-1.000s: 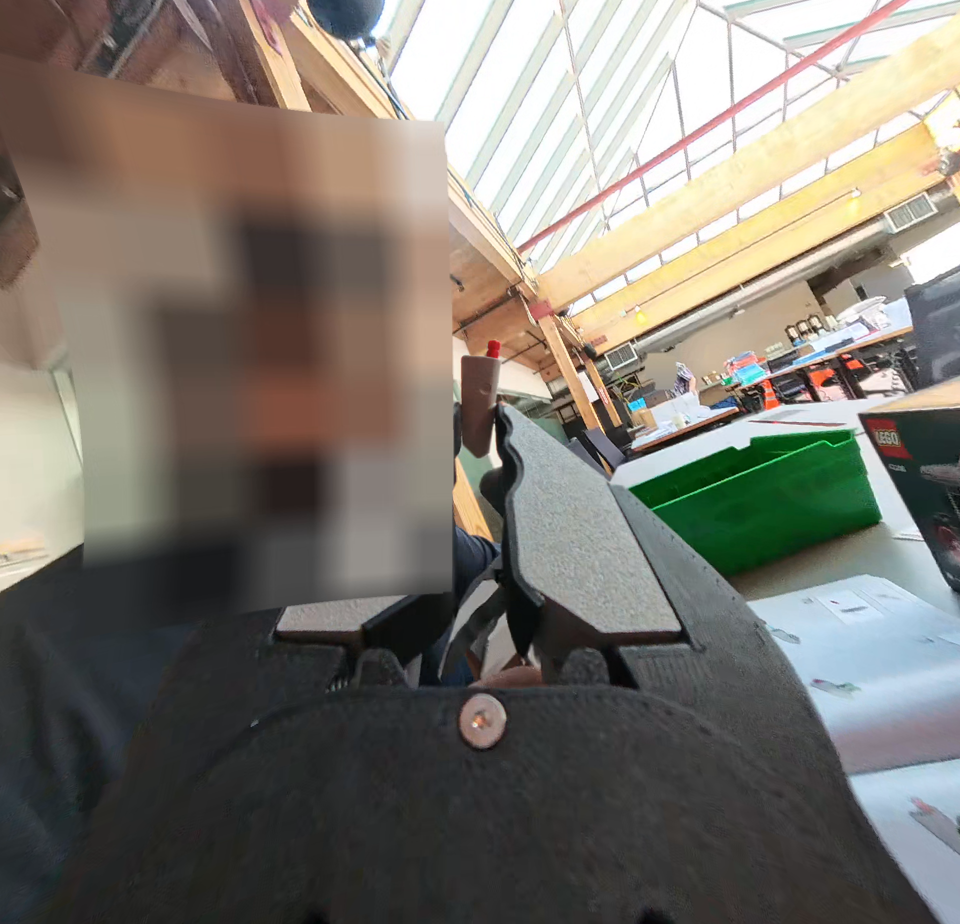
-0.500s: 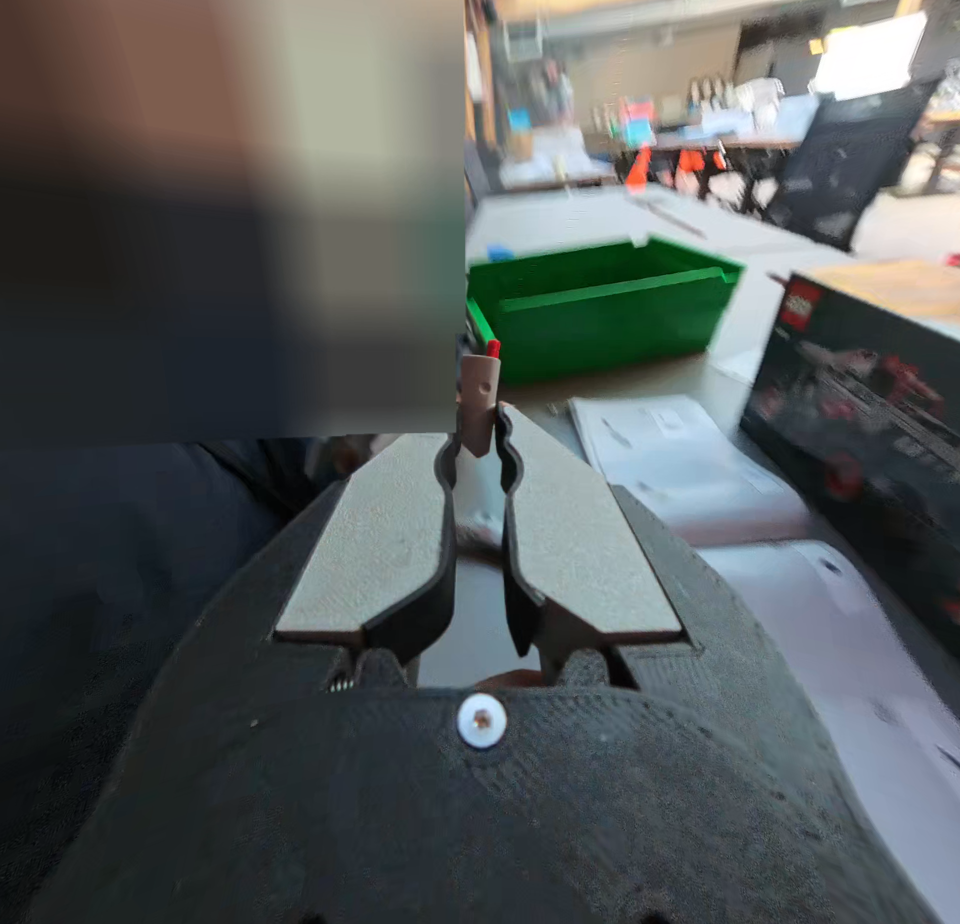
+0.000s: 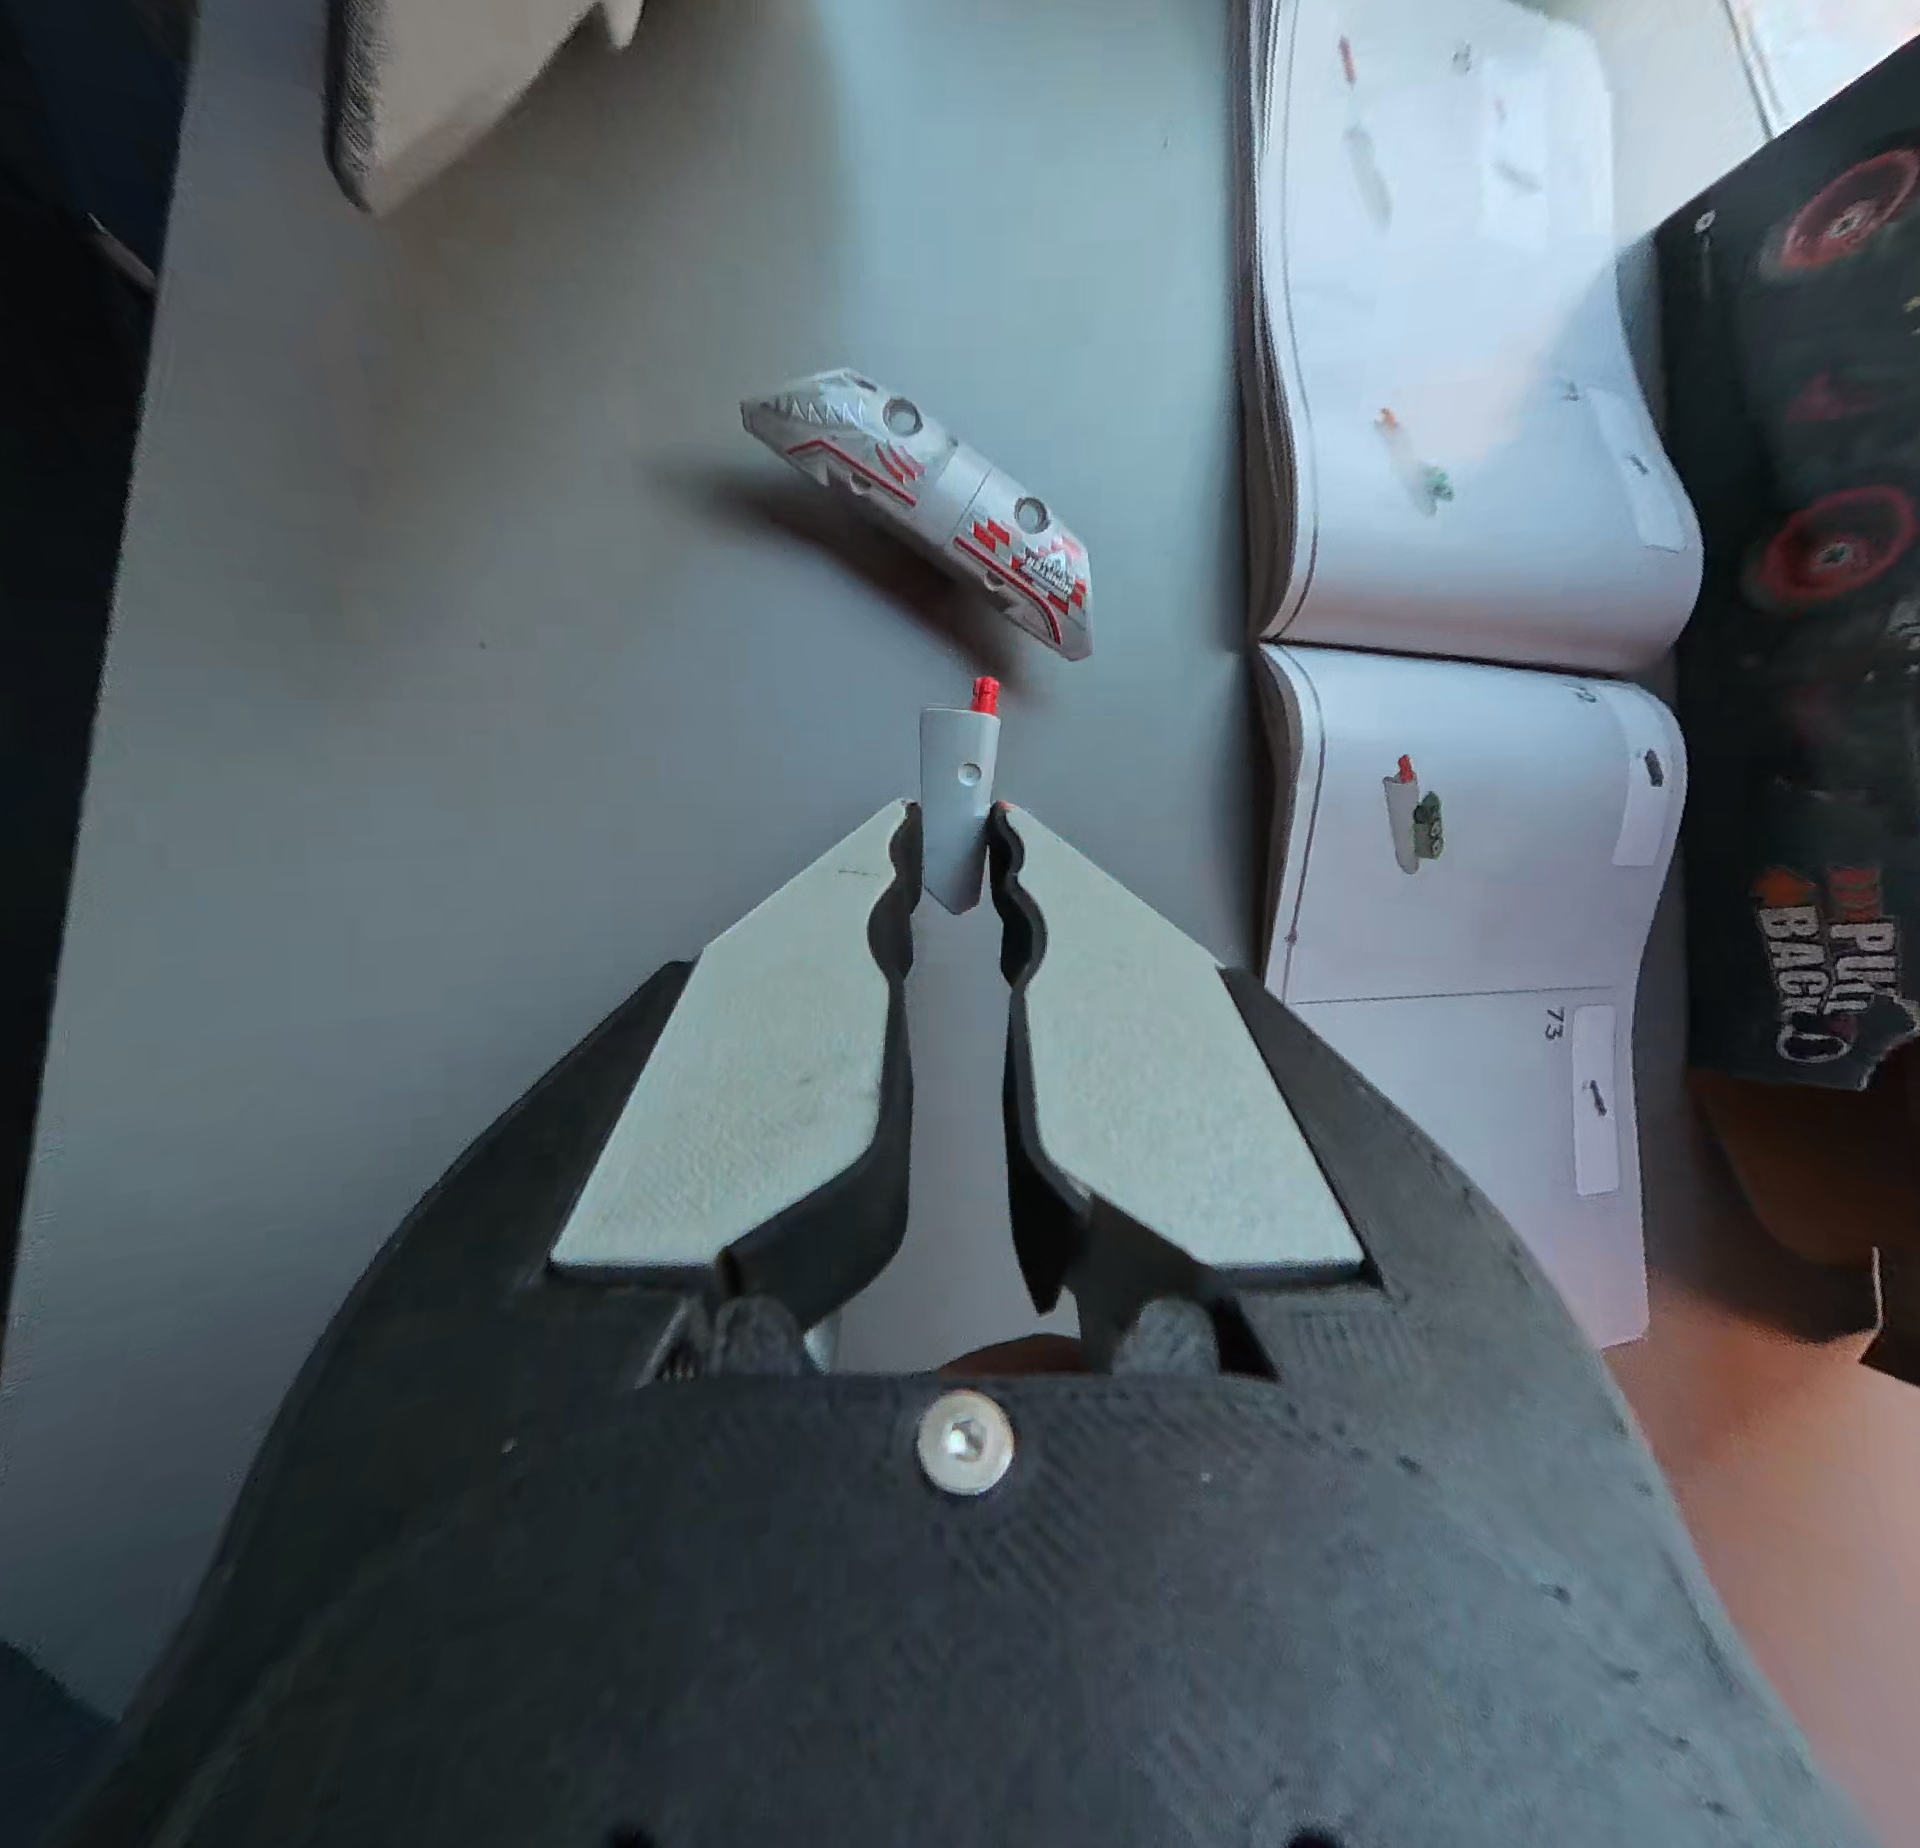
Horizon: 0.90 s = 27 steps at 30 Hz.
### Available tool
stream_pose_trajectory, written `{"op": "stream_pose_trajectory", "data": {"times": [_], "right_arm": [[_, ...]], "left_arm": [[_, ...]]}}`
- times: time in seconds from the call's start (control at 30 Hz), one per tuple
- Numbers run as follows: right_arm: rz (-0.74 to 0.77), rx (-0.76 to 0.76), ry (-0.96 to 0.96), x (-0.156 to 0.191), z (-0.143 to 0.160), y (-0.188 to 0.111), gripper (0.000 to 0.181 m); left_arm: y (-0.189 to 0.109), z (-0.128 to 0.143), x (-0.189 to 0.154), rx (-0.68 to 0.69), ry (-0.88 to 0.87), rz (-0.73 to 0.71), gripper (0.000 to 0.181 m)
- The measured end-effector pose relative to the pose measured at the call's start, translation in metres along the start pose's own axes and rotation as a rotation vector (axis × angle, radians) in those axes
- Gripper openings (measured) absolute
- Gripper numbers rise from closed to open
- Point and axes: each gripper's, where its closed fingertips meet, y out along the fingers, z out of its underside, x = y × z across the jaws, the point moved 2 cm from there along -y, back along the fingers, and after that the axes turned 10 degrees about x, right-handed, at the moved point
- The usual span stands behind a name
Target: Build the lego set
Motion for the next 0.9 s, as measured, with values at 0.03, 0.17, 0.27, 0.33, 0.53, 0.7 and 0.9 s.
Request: {"op": "stream_pose_trajectory", "data": {"times": [0.03, 0.17, 0.27, 0.33, 0.53, 0.7, 0.9], "right_arm": [[0.003, 0.022, -0.004, 0.0, 0.002, 0.003, 0.01], [-0.002, 0.086, -0.002, 0.001, 0.011, 0.011, 0.009], [-0.007, 0.124, -0.007, 0.002, 0.015, 0.016, 0.01], [-0.013, 0.122, -0.006, 0.003, 0.015, 0.017, 0.01], [-0.02, 0.115, 0.006, 0.002, 0.015, 0.017, 0.009], [-0.017, 0.113, 0.006, 0.002, 0.015, 0.017, 0.01], [-0.05, 0.108, 0.018, 0.006, 0.017, 0.016, 0.01]], "left_arm": [[0.0, 0.0, 0.0, 0.002, 0.001, 0.002, 0.032], [0.0, 0.0, 0.0, 0.002, 0.001, 0.004, 0.032], [0.0, 0.001, 0.004, 0.006, -0.008, -0.017, 0.032], [-0.002, 0.007, 0.019, 0.056, -0.024, -0.108, 0.029], [-0.026, 0.016, 0.061, 0.06, -0.243, -0.245, 0.027], [-0.032, 0.026, 0.078, 0.064, -0.349, -0.277, 0.028], [-0.031, 0.028, 0.079, 0.086, -0.339, -0.301, 0.028]]}}
